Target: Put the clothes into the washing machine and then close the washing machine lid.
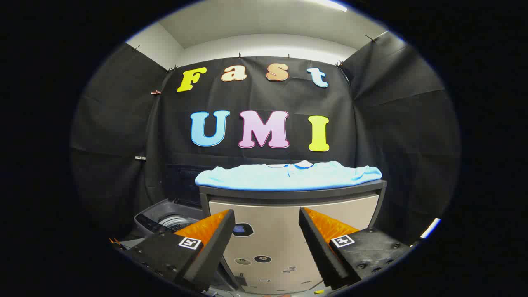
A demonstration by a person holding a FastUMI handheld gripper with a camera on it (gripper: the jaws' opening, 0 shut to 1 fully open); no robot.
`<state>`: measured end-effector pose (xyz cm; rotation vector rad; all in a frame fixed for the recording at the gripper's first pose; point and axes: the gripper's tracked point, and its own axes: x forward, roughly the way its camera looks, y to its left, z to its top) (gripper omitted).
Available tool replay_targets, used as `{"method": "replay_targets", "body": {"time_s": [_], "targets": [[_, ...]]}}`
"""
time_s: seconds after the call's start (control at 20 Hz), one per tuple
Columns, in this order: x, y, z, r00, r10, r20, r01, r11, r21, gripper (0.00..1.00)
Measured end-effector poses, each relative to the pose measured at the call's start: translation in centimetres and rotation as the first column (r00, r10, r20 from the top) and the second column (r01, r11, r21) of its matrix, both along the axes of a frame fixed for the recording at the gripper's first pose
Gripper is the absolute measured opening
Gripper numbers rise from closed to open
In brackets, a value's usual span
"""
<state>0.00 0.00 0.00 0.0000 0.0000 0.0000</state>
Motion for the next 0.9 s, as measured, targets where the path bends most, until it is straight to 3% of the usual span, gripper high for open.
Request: {"method": "replay_targets", "body": {"time_s": [0.9], "targets": [[0.2, -0.5, 1.3, 1.0, -0.006, 0.025, 0.006, 1.0, 0.001, 0.98]]}}
